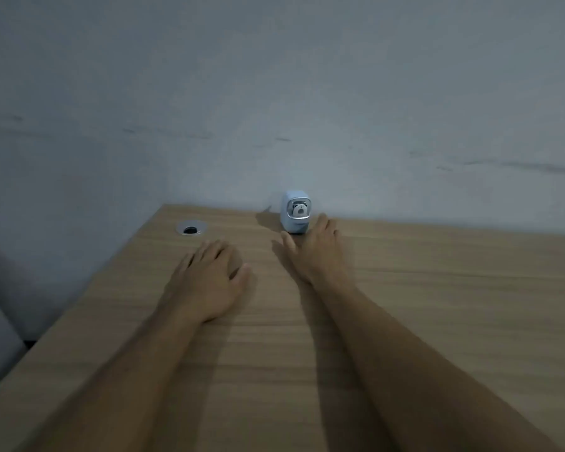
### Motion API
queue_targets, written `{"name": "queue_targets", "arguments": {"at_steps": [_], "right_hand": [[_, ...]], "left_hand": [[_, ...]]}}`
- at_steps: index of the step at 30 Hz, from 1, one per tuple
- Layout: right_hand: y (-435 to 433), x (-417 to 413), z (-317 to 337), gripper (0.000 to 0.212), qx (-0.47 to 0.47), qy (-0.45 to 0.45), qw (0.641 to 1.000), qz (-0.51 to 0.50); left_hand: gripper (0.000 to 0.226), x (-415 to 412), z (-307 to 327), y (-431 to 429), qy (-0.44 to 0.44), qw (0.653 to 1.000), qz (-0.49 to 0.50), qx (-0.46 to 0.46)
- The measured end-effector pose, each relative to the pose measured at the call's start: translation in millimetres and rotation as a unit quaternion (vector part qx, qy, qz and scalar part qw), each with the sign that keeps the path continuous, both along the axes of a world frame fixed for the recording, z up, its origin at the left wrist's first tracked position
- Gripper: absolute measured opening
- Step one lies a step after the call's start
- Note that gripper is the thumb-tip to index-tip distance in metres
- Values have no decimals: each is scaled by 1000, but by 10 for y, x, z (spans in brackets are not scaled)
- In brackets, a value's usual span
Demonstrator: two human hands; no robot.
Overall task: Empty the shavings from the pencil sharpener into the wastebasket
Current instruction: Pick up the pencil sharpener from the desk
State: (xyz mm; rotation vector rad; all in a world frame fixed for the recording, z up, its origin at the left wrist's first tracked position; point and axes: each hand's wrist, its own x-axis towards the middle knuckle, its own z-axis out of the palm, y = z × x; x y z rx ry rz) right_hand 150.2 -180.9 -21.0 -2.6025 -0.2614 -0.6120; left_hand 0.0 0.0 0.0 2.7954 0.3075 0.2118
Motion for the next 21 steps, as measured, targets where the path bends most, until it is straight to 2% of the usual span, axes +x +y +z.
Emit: {"name": "queue_targets", "arguments": {"at_steps": [3,9,13,16,19,21], "right_hand": [[139,145,89,81,62,-7,998,-5],[279,389,164,70,67,8,998,-8],[199,317,124,70,92,24,995,20],[64,36,96,69,116,34,991,56],[-141,-358,98,66,124,48,987,92],[-300,-671,99,64,128,61,983,117]], "left_hand": [[77,31,-26,32,-6,1000,-4,2],[73,50,-12,7,-16,1000,-4,10],[66,44,4,21,-24,1000,6,3],[55,5,19,79,-81,993,-22,-86],[31,-148,125,22,-148,970,-41,-187],[29,-279,168,-51,-173,954,-52,-240]]}}
